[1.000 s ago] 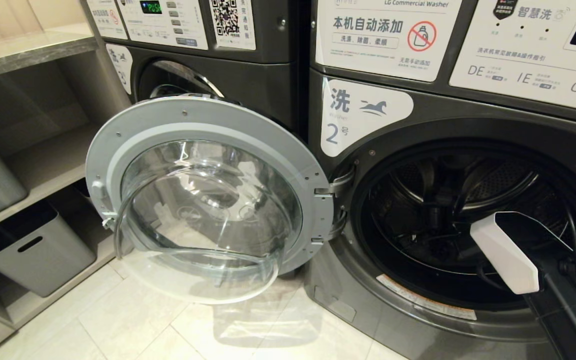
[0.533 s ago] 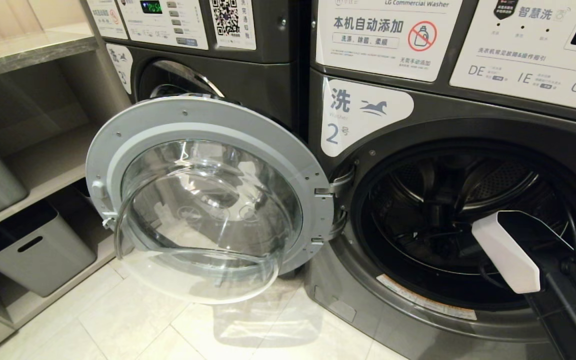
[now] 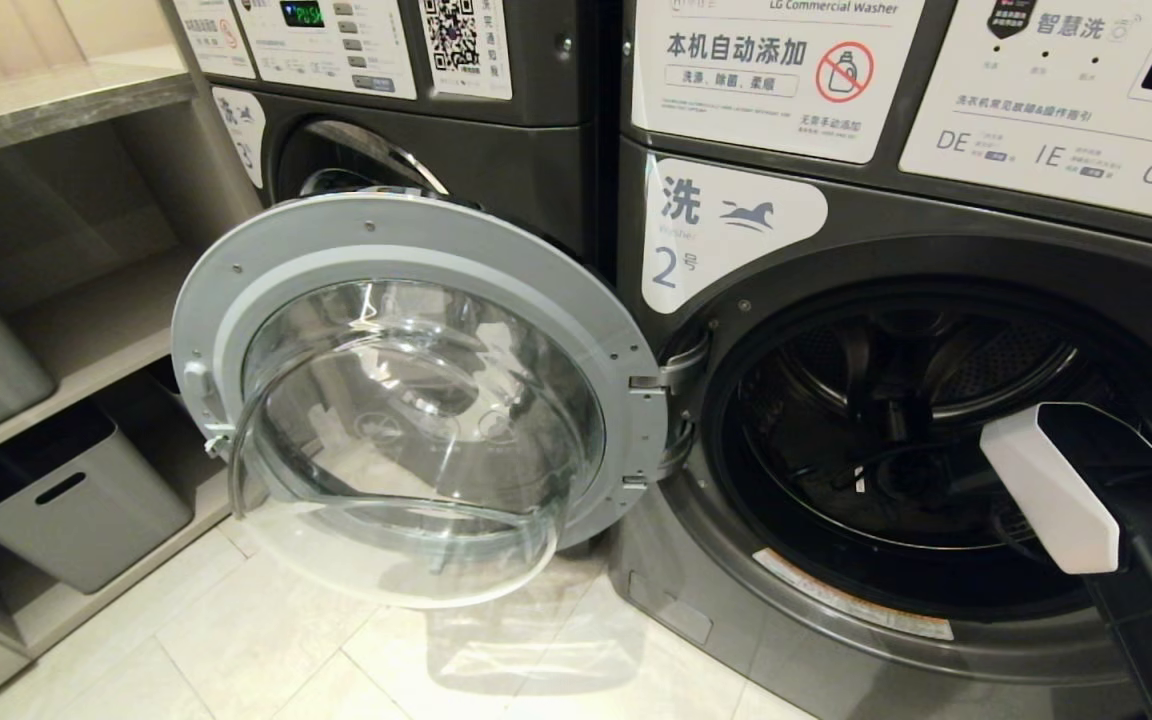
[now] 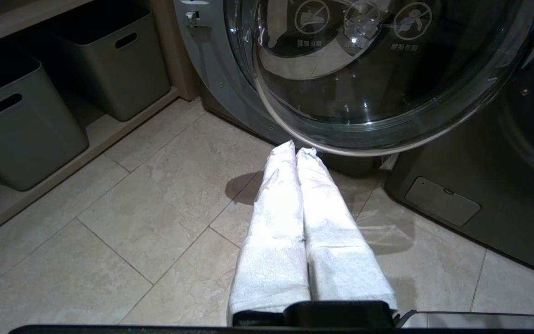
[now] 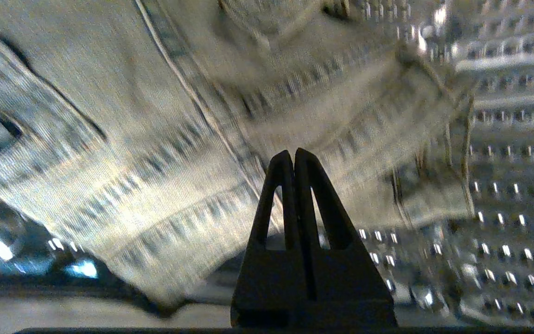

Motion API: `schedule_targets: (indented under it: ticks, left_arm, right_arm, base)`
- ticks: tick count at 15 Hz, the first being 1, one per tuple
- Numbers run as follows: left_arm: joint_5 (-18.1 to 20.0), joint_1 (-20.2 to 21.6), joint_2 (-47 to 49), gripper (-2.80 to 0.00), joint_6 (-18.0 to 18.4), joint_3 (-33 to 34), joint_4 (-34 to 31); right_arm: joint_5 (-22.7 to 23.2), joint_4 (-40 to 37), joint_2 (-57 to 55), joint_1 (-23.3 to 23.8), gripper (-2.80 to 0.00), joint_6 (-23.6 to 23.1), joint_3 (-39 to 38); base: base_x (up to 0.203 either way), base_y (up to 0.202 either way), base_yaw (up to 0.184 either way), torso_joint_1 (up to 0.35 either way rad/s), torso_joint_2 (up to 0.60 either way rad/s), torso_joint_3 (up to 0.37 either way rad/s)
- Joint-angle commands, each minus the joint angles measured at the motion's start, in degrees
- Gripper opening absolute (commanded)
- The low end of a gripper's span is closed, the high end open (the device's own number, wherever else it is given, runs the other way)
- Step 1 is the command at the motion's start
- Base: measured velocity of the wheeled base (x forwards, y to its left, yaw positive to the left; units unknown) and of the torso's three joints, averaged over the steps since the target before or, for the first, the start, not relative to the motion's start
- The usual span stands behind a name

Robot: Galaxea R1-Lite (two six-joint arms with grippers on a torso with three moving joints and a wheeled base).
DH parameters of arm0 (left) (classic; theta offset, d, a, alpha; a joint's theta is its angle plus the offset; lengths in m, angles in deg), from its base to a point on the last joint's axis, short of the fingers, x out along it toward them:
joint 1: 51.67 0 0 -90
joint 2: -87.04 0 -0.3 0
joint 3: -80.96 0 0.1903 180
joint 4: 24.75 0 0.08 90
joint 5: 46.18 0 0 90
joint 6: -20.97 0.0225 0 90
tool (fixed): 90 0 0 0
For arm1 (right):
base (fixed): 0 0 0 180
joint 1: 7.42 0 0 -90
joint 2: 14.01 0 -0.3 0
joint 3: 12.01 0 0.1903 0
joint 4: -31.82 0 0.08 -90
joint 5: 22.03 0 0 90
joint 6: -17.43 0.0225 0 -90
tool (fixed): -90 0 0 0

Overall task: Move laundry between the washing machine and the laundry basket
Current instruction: Pick a cloth and place it into the basket

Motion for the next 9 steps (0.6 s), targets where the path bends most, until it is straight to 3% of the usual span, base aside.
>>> schedule_targets:
  ticks: [1, 9]
  left_arm:
    - [-0.02, 0.0, -0.02, -2.8, -0.01, 0.0, -0.03]
    - [-0.02, 0.0, -0.02, -2.8, -0.01, 0.0, -0.02]
  right_arm:
    - [-0.22, -0.48, 1.05, 0.11, -2.8, 0.45, 0.0]
    - [1.79, -2.66, -0.62, -2.3, -2.8, 1.47, -0.18]
  base:
    - [0.0, 0.0, 0.0, 0.0, 0.0, 0.0]
    - [0.0, 0.0, 0.0, 0.0, 0.0, 0.0]
